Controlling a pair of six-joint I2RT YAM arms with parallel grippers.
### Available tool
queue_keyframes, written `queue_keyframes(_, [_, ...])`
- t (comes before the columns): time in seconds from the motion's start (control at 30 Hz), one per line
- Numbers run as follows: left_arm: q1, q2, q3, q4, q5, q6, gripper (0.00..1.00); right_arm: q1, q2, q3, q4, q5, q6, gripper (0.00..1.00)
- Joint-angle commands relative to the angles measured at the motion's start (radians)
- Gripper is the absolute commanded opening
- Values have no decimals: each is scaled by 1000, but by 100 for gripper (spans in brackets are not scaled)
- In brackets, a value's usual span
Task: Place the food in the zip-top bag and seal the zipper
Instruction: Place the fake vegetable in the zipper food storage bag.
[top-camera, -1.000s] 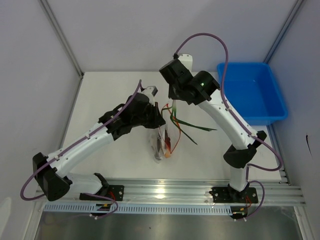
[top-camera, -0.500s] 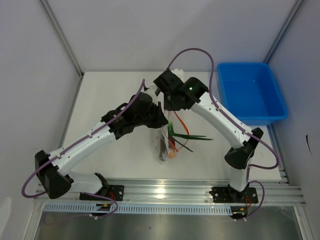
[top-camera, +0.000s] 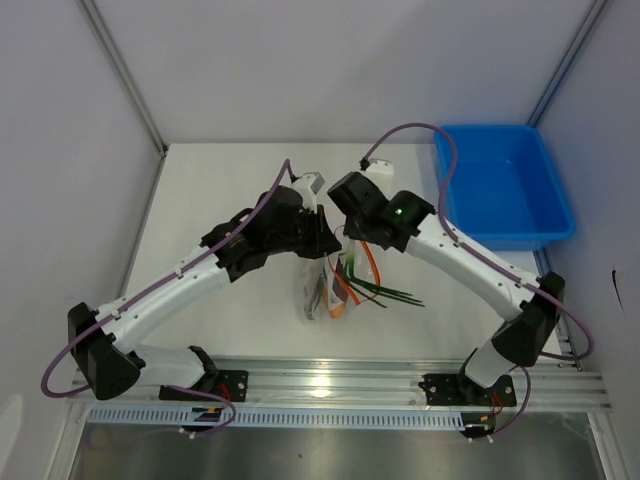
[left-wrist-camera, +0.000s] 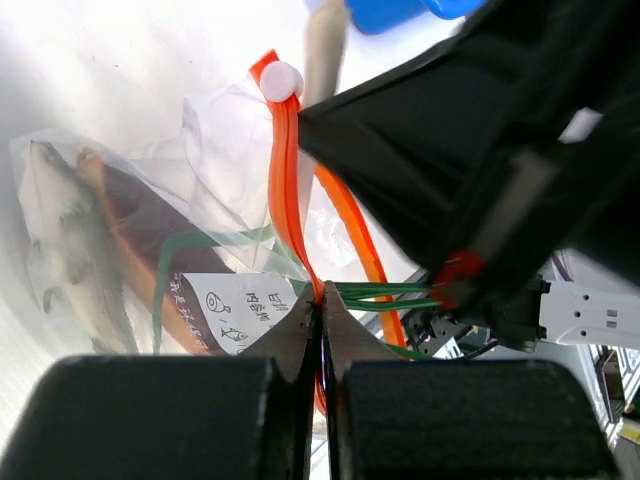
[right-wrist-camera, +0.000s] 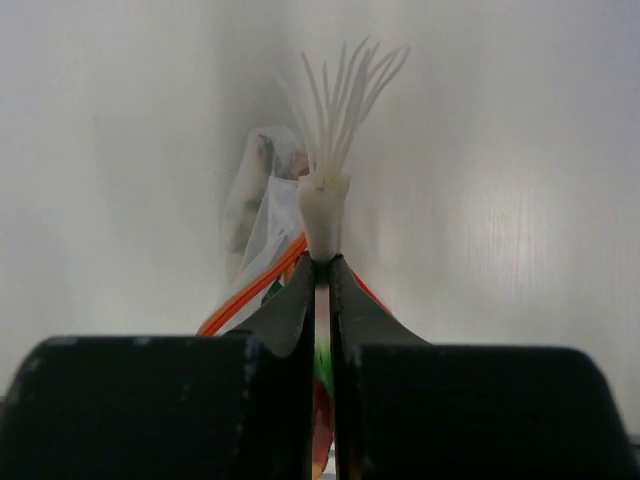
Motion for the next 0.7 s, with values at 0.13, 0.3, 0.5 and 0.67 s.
queue_keyframes(0.13, [-8, -27, -8, 92, 70, -30, 1, 1, -94, -7, 128, 46, 61, 0])
queue_keyframes(0.3, [-8, -24, -17, 126, 115, -40, 1, -12, -145, -71, 207, -42, 174, 0])
queue_keyframes(0.5, [-8, -33, -21, 144, 138, -56, 1, 33, -112, -43, 132, 22, 300, 0])
queue_keyframes(0.67, [-8, -62, -49, 158, 128, -63, 1, 59, -177, -262, 237, 20, 336, 0])
